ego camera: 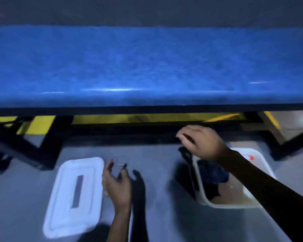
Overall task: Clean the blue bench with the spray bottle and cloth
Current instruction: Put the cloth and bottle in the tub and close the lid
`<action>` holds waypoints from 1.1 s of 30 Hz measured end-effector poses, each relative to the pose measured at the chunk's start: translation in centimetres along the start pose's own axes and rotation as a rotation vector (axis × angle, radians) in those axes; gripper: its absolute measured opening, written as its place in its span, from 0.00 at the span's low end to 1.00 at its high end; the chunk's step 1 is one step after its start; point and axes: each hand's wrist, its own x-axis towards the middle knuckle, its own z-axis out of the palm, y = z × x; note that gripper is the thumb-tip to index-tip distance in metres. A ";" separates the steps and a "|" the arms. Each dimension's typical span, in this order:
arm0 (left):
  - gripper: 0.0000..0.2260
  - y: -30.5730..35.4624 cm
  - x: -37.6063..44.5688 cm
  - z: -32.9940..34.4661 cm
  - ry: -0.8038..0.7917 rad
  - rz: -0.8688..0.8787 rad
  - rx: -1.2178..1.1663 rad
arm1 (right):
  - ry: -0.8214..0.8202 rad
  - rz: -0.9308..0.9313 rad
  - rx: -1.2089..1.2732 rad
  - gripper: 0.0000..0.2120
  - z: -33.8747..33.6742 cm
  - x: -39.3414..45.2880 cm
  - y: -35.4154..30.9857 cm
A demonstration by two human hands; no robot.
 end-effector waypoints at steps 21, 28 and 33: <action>0.43 -9.4 5.8 -13.6 0.473 -0.827 -0.452 | -0.749 0.090 0.308 0.30 31.6 16.3 -22.7; 0.04 -9.6 4.8 -16.5 0.371 -0.719 -0.640 | -0.550 0.217 0.417 0.20 29.1 15.3 -20.2; 0.15 -6.0 4.2 -14.1 0.370 -0.497 -0.565 | -0.248 0.151 0.488 0.21 17.5 10.4 -13.4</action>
